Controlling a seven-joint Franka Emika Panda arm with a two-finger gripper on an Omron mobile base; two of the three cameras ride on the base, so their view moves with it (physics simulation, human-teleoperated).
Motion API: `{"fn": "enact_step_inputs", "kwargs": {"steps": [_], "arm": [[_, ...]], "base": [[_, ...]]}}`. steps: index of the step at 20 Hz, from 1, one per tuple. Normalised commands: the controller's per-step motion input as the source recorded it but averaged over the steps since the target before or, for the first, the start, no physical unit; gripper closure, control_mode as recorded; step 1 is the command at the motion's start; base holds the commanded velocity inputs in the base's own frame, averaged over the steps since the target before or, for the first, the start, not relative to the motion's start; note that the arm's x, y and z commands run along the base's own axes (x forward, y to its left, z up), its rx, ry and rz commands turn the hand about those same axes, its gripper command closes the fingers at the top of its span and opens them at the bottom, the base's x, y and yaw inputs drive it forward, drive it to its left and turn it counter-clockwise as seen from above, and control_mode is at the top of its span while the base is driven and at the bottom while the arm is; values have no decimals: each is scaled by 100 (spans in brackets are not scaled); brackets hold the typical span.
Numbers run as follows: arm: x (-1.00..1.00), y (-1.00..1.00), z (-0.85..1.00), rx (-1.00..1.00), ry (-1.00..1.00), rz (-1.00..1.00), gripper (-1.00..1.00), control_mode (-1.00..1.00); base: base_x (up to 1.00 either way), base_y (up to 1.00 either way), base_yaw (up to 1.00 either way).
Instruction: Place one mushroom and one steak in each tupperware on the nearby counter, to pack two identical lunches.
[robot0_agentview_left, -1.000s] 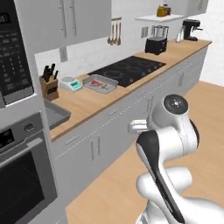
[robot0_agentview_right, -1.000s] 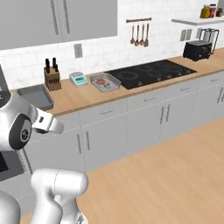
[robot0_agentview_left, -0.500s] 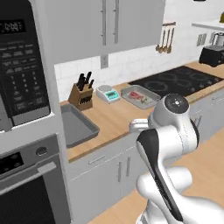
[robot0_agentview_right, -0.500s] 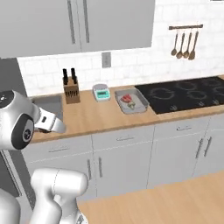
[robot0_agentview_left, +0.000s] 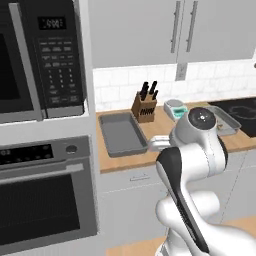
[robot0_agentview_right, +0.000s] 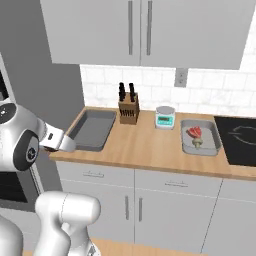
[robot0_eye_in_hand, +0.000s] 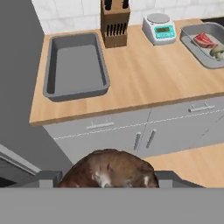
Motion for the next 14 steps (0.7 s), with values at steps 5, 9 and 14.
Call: {"fn": "enact_step_inputs", "kwargs": {"steps": [5, 9, 14], "arm": [[0, 0, 0, 0, 0, 0, 100, 100], [50, 0, -4, 3, 1, 0, 100, -100], [100, 26, -50, 3, 12, 1, 100, -100]], "base": [[55, -31, 15], [50, -9, 3], [0, 0, 0]]}}
